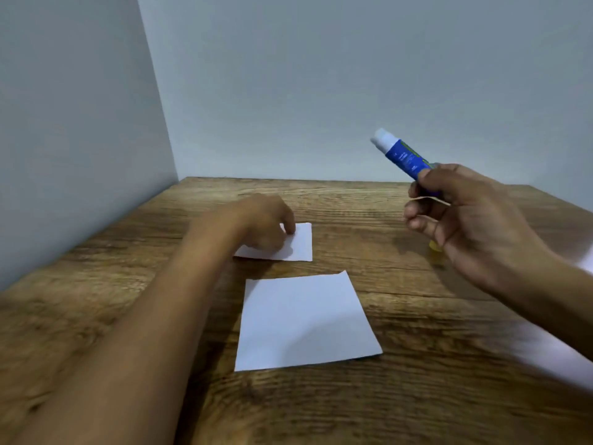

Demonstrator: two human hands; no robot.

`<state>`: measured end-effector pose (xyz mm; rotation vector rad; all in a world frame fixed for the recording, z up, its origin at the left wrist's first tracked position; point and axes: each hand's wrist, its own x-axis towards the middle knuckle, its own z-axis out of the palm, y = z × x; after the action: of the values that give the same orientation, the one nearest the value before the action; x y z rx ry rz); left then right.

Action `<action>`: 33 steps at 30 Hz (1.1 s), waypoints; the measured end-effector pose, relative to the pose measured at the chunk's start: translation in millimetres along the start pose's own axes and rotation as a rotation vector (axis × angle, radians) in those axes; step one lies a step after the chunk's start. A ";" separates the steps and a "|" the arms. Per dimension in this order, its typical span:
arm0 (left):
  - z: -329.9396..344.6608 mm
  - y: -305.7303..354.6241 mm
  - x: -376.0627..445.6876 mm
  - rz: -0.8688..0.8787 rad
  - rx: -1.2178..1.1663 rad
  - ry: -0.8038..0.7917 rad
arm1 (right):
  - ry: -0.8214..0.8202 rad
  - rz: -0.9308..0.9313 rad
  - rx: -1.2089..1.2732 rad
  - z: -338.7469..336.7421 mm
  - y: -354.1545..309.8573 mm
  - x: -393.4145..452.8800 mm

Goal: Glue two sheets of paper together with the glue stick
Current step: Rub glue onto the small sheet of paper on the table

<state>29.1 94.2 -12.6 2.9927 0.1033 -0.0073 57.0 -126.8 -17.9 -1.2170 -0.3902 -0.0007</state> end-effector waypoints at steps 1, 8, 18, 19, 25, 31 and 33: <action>1.4 -1.7 0.1 -0.014 0.008 -0.035 | 0.004 -0.009 0.000 -0.1 -0.6 0.3; 22.5 16.7 13.0 0.112 0.009 0.057 | -0.064 -0.147 -0.208 2.9 -9.6 0.2; 19.6 16.7 15.1 0.063 -0.052 -0.066 | -0.157 -0.166 -0.756 39.2 13.0 59.0; 19.6 17.2 15.3 0.061 -0.060 -0.061 | -0.163 -0.132 -0.784 41.1 17.5 64.9; 21.5 15.7 19.0 0.054 -0.097 -0.065 | -0.185 -0.090 -0.896 49.7 43.8 79.0; 21.2 16.3 21.4 0.048 -0.103 -0.083 | -0.198 -0.166 -1.020 54.9 46.6 79.1; 21.6 16.4 21.8 0.045 -0.104 -0.087 | -0.194 -0.179 -1.039 55.2 45.1 78.1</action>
<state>52.0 76.3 -31.8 2.8853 0.0257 -0.1227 123.2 -44.4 -20.2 -2.2091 -0.7082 -0.2697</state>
